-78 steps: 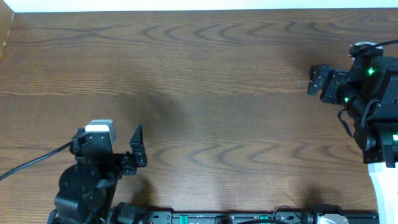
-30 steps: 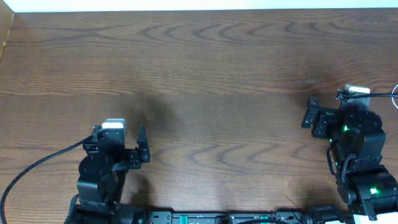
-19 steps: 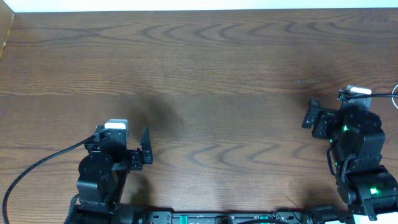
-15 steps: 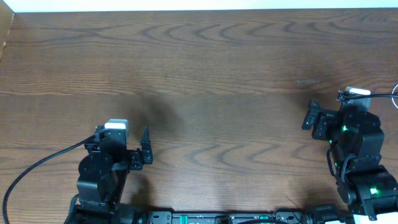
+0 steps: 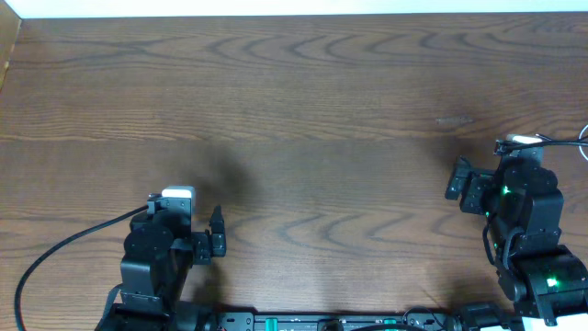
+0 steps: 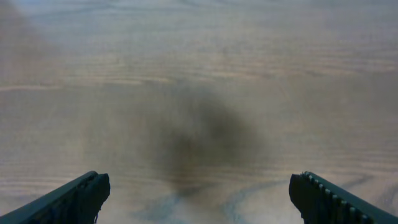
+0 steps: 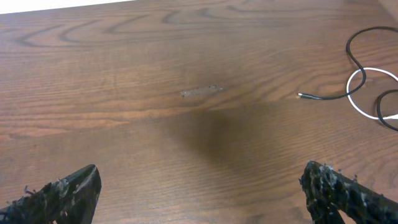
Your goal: Untangle cables
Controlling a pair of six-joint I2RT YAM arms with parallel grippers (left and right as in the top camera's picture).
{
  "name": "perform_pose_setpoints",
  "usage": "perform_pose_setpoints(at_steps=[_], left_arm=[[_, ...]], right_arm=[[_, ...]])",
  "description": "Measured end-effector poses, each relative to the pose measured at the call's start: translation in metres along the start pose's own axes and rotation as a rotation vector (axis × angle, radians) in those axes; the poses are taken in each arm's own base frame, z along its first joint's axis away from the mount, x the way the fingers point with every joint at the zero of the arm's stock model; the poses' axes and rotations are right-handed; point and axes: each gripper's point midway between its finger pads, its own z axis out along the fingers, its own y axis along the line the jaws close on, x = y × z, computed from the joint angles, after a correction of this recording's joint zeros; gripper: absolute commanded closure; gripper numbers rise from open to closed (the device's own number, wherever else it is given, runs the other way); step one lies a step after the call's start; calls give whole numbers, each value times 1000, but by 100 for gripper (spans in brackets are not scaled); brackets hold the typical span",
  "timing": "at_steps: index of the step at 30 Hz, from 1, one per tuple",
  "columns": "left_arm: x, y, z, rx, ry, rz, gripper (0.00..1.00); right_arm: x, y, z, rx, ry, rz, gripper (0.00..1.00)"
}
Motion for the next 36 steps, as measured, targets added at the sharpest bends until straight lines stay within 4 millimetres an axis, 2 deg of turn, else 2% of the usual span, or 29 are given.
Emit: perform_pose_setpoints(at_steps=[4, 36], left_arm=[[8, 0, 0, -1, 34, 4, 2], [9, 0, 0, -1, 35, 4, 2]], right_arm=[[1, 0, 0, 0, 4, -1, 1], [1, 0, 0, 0, 5, -1, 1]])
